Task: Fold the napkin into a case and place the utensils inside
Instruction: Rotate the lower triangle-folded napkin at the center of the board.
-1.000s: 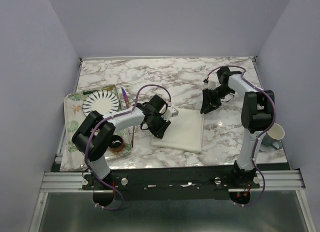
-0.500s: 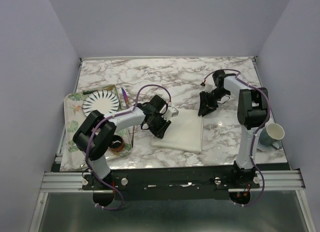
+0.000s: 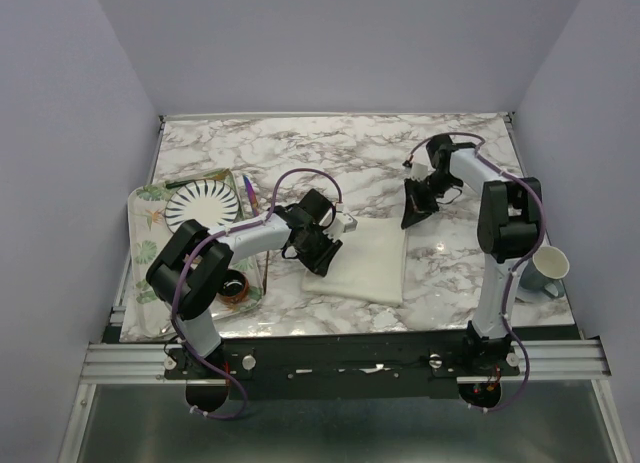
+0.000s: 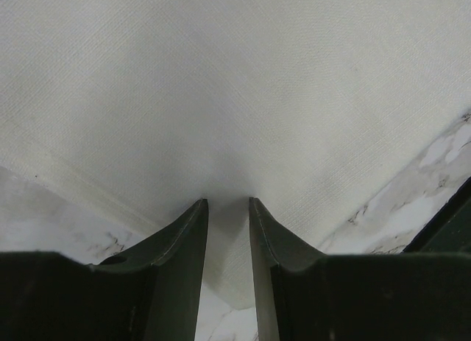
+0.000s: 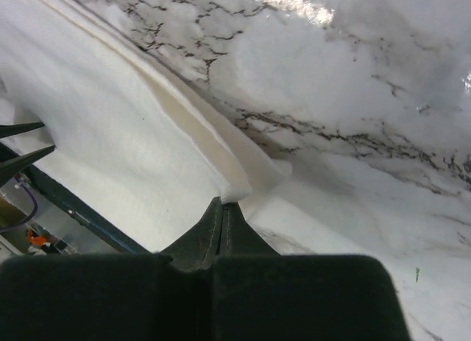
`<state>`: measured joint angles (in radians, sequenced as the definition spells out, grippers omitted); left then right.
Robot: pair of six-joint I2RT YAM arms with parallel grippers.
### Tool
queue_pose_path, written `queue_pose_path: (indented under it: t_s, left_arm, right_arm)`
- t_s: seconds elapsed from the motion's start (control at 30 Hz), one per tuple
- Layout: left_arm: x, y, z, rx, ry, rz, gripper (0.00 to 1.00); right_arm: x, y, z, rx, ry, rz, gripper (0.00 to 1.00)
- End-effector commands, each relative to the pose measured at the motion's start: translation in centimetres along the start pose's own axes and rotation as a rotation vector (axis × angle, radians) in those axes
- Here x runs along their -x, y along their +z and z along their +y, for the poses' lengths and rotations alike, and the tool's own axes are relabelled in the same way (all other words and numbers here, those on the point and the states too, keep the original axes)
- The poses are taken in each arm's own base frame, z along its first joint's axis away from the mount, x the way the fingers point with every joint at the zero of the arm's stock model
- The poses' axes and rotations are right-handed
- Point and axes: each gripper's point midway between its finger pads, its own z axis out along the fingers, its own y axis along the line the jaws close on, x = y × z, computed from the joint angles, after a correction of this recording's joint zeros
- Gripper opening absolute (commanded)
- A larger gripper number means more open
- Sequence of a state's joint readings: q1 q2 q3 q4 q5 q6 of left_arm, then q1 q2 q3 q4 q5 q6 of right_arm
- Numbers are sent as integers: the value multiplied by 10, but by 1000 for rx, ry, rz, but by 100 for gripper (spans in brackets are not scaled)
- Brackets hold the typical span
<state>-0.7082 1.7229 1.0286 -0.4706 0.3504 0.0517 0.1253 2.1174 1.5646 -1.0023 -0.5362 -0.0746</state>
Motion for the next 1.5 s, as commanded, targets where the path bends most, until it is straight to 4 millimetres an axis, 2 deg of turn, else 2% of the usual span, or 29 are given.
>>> queue_pose_path:
  t_s: [0.0,0.2,0.27,0.33,0.47,0.5,0.57,0.63,0.73,0.83,0.97,1.03,1.13,1.2,1.23,1.3,1.33,1.43,1.47]
  left_arm:
    - [-7,6,3,2,-30,25,40]
    - [-6,5,5,7,-29,25,40]
    - [-6,5,4,5,-34,25,41]
    - [-6,4,4,1,-33,27,42]
    - [0,-3,-2,-47,-34,-8,45]
    - [3,-7,0,-63,-53,-29,46]
    - [15,-20,-4,-107,-67,-110,49]
    - [27,-37,5,-98,-78,-194,51]
    - [37,-52,12,-75,-63,-249,53]
    - [41,-56,12,-74,-57,-241,53]
    - [44,-47,14,-88,-78,-231,52]
    - [48,-44,15,-95,-87,-236,52]
    - [43,-31,21,-96,-104,-185,50]
    - [31,-17,25,-100,-118,-122,47]
    - [25,-14,26,-97,-121,-93,47]
    - [10,-5,34,-82,-144,-31,45]
    - [0,-5,36,-86,-164,3,44]
    - [-21,-3,41,-87,-177,72,40]
    - [-25,-5,42,-78,-170,80,39]
  right_arm:
    - [-6,-24,13,-26,-32,-37,1]
    - [-20,-9,-8,-97,-1,6,1]
    - [-16,-5,-15,-119,6,2,1]
    - [-16,2,-21,-128,27,23,6]
    - [-7,9,-25,-130,53,30,10]
    - [2,6,-20,-112,36,11,10]
    - [6,8,-21,-112,40,13,10]
    - [15,6,-15,-97,29,1,9]
    - [26,9,-9,-97,-5,-2,9]
    - [34,16,3,-64,-50,-4,12]
    - [50,15,24,-8,-109,-31,14]
    - [49,18,28,1,-116,-27,14]
    - [42,23,27,6,-103,-5,17]
    - [38,21,26,-1,-110,3,22]
    - [35,21,25,-4,-112,8,31]
    - [35,10,30,1,-151,-14,40]
    - [34,7,31,-3,-164,-21,51]
    - [35,-15,44,15,-236,-76,63]
    - [30,-16,47,32,-244,-77,64]
